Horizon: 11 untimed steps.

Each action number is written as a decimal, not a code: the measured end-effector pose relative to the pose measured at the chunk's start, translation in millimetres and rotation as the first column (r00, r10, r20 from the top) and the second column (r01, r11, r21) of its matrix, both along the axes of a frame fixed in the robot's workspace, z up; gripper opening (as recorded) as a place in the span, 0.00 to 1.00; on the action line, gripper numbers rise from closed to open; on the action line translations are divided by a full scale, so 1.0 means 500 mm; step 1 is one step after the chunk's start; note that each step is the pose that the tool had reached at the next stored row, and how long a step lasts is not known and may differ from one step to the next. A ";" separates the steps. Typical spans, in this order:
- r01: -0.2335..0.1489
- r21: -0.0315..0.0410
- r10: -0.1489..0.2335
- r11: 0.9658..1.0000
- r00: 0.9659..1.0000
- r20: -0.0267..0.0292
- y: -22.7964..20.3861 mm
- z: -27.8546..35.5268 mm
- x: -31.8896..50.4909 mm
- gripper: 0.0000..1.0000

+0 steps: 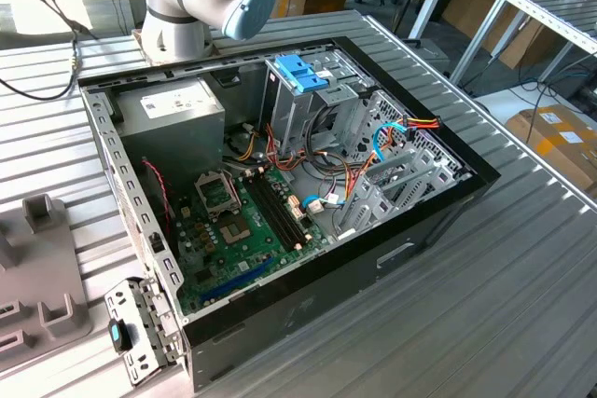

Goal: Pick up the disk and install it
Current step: 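Pick up the disk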

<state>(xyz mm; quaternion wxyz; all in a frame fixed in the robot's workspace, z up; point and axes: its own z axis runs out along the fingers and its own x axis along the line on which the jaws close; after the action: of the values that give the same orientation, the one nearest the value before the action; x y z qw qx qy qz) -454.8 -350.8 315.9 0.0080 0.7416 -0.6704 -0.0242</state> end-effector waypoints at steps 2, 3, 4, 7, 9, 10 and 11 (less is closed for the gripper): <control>0.000 0.000 0.000 1.000 1.000 0.000 0.0000 -0.001 0.000 0.48; 0.000 0.000 0.000 1.000 1.000 0.000 0.0000 -0.001 0.000 0.48; 0.000 0.000 0.000 1.000 1.000 0.000 0.0000 -0.002 0.000 0.48; 0.000 0.000 0.000 1.000 1.000 0.000 0.0000 -0.003 0.000 0.48; 0.000 0.000 0.000 1.000 1.000 0.000 0.0000 -0.004 0.000 0.48; 0.000 0.000 0.000 1.000 1.000 0.000 0.0000 -0.004 0.000 0.48; 0.000 0.000 0.000 1.000 1.000 0.000 0.0000 -0.005 0.000 0.48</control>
<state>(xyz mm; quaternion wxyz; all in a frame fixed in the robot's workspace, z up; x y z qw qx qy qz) -455.0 -350.9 313.5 0.0080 0.7416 -0.6704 -0.0242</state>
